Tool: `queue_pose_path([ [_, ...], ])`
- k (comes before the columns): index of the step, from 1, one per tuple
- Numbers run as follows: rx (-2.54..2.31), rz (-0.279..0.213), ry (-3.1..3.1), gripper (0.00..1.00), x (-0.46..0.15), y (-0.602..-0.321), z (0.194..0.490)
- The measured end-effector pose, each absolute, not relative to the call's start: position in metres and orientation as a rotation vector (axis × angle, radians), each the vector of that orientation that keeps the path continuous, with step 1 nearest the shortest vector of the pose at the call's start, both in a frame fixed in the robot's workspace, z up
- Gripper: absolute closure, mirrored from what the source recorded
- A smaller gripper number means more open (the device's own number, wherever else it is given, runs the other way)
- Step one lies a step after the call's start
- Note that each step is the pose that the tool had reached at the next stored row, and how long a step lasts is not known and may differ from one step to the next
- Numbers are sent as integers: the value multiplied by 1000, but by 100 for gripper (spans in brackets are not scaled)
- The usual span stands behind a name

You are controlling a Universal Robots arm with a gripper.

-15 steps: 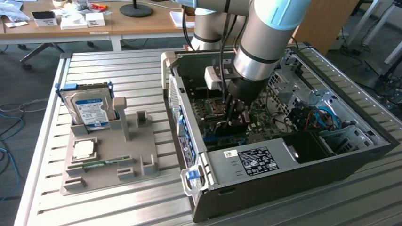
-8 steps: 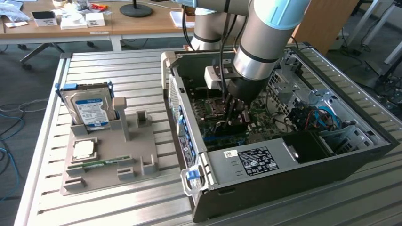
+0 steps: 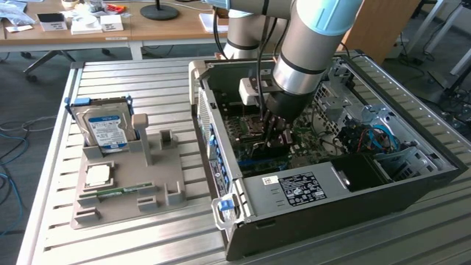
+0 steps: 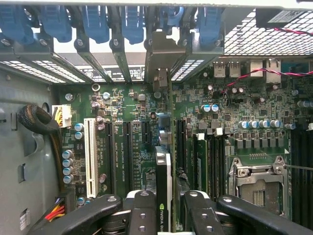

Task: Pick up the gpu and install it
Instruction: 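Insert the gpu into the slot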

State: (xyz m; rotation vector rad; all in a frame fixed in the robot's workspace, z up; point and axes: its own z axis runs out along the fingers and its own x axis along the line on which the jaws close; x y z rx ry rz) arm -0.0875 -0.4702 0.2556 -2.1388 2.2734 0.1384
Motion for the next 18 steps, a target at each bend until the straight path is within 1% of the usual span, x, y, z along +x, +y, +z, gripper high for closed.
queue_pose_path([
  [18, -2139, 138, 2273, 74, -88, -470, 253],
])
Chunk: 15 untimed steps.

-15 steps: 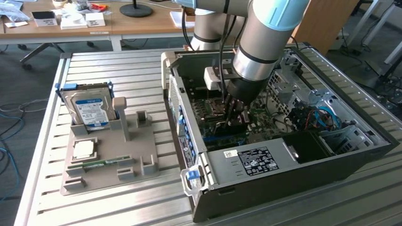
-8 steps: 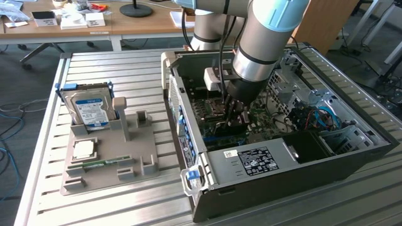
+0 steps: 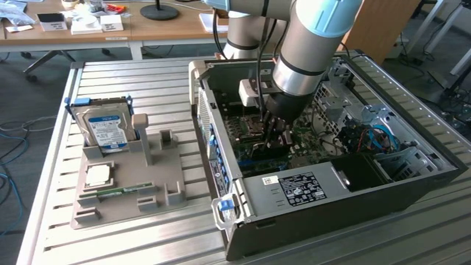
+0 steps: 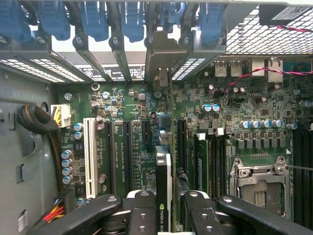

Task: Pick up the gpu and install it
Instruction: 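Insert the gpu into the slot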

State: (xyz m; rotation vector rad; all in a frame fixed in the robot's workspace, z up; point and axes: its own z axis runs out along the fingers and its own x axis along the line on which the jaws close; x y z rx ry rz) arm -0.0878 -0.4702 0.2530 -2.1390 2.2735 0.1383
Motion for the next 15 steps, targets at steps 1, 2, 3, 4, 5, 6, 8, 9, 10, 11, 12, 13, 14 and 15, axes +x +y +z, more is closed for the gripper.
queue_pose_path([
  [1, -2139, 138, 2273, 74, -88, -470, 253],
  [2, -2139, 138, 2273, 74, -88, -470, 253],
  [3, -2139, 138, 2273, 74, -88, -470, 253],
  [4, -2139, 138, 2273, 74, -88, -470, 253],
  [5, -2139, 138, 2273, 74, -89, -470, 252],
  [6, -2139, 138, 2273, 74, -89, -470, 252],
  [8, -2139, 138, 2273, 74, -89, -470, 252],
  [9, -2139, 138, 2273, 74, -89, -470, 252],
  [10, -2139, 138, 2273, 74, -89, -470, 252],
  [11, -2139, 138, 2273, 74, -89, -470, 252],
  [12, -2138, 138, 2273, 74, -89, -470, 251],
  [13, -2139, 138, 2273, 74, -90, -470, 251],
  [14, -2139, 138, 2273, 74, -90, -470, 251],
  [15, -2139, 138, 2273, 74, -90, -470, 251],
])
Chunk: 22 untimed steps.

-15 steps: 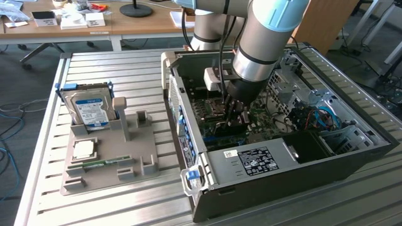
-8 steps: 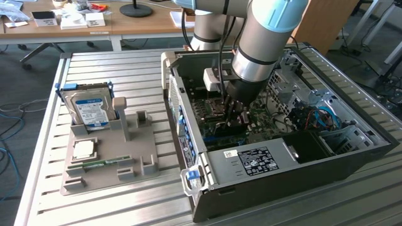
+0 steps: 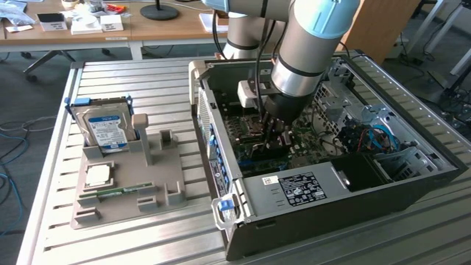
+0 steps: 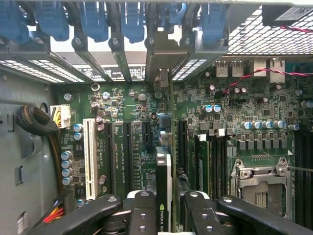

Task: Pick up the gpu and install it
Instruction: 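Insert the gpu into the slot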

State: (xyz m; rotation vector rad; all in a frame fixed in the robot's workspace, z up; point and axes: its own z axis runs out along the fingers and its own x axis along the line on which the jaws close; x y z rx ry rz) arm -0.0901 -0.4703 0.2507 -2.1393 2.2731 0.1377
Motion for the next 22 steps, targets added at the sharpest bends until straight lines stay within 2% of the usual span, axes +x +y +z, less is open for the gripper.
queue_pose_path([
  [22, -2139, 138, 2273, 74, -90, -470, 251],
])
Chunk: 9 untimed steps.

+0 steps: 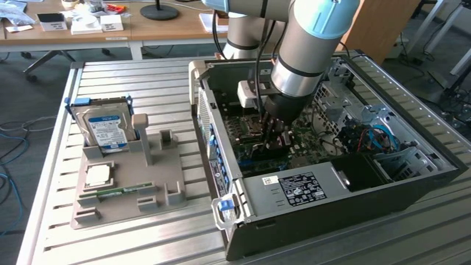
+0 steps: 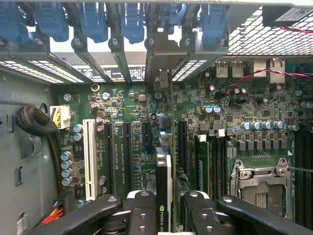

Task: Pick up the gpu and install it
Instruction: 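Insert the gpu into the slot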

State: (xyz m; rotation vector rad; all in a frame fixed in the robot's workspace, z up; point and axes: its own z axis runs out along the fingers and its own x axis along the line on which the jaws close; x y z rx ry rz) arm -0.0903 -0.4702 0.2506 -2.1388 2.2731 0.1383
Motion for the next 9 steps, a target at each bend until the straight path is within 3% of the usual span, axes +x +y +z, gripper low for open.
queue_pose_path([
  [7, -2137, 139, 2274, 73, -91, -470, 250],
  [9, -2138, 139, 2273, 61, -90, -470, 250],
])
